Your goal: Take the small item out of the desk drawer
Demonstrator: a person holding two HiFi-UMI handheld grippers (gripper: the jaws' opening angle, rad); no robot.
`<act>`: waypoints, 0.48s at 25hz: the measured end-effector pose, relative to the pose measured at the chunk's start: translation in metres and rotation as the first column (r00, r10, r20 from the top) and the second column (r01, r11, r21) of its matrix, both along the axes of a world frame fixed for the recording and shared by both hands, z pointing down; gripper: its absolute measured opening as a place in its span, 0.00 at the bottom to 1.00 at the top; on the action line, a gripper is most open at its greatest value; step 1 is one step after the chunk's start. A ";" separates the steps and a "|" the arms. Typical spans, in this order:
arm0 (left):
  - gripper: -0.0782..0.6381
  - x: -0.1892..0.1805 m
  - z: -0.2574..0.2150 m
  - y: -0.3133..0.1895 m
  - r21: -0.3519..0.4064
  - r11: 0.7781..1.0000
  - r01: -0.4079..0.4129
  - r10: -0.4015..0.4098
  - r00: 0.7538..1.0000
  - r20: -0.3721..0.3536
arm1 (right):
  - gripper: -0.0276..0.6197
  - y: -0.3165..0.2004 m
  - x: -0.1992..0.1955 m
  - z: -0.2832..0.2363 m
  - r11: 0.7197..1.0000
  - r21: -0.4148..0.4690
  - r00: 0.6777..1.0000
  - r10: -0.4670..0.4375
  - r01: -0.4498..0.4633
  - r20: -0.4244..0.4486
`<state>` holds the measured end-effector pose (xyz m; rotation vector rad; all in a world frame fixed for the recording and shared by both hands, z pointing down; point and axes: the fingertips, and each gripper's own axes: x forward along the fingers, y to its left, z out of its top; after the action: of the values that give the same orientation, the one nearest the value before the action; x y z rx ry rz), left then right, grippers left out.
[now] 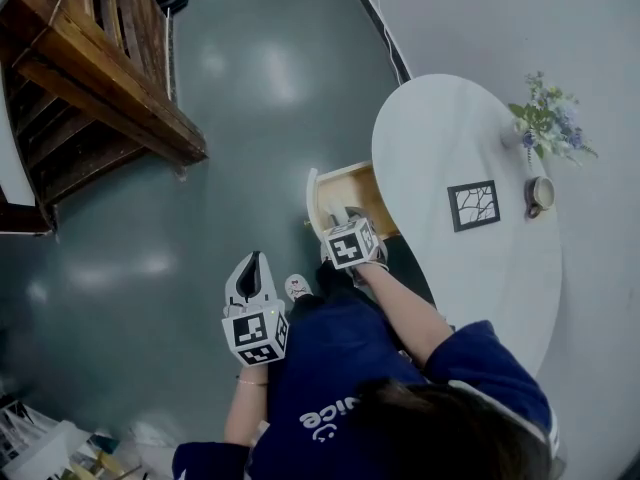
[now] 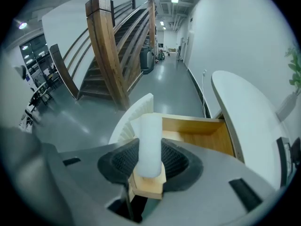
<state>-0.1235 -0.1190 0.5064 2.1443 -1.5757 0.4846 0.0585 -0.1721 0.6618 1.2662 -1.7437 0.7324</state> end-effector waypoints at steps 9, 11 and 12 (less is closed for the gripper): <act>0.12 0.011 -0.002 -0.005 0.021 0.997 -0.071 0.071 0.997 -0.021 | 0.27 0.015 0.001 -0.029 0.997 0.060 0.999 0.045 -0.045 0.010; 0.12 0.013 -0.003 -0.007 0.026 0.996 -0.086 0.087 0.996 -0.023 | 0.27 0.017 0.002 -0.038 0.995 0.077 0.998 0.063 -0.065 0.020; 0.12 0.014 -0.004 -0.007 0.029 0.995 -0.095 0.095 0.995 -0.024 | 0.27 0.019 0.002 -0.043 0.993 0.087 0.997 0.073 -0.075 0.025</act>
<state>-0.1095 -0.1260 0.5028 2.2453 -1.4800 0.4661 0.0605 -0.1536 0.6189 1.3934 -1.7716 0.7204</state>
